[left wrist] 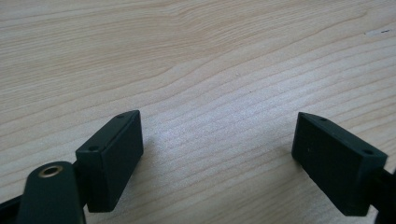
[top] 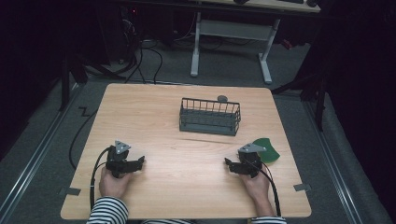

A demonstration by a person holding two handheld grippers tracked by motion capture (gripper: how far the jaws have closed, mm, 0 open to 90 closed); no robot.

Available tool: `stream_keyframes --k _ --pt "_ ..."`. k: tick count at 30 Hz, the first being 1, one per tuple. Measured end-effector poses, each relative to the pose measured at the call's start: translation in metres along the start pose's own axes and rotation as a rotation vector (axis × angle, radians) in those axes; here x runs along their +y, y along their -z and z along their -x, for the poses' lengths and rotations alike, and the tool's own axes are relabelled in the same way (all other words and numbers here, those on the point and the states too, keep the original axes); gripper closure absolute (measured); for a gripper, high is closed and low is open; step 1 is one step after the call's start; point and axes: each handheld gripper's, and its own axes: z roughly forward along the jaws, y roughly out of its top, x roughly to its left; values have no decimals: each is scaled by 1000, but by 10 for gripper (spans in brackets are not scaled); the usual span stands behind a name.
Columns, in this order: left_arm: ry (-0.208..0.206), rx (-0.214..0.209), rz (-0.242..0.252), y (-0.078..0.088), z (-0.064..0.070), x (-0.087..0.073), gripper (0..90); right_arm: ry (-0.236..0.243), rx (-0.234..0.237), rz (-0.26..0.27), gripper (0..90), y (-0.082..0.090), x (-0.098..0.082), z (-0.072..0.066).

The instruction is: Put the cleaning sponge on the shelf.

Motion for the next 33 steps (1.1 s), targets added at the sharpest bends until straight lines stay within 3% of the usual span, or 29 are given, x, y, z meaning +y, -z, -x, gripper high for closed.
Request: stream_keyframes --k 20,24,33 --pt "2 -2 5 0 1 0 197 -6 -7 1 309 -1 1 0" --pt "18 15 19 1 1 0 291 -10 -7 7 356 -1 1 -1" --pt "7 -5 16 1 1 0 264 -25 -22 10 373 0 1 -2"
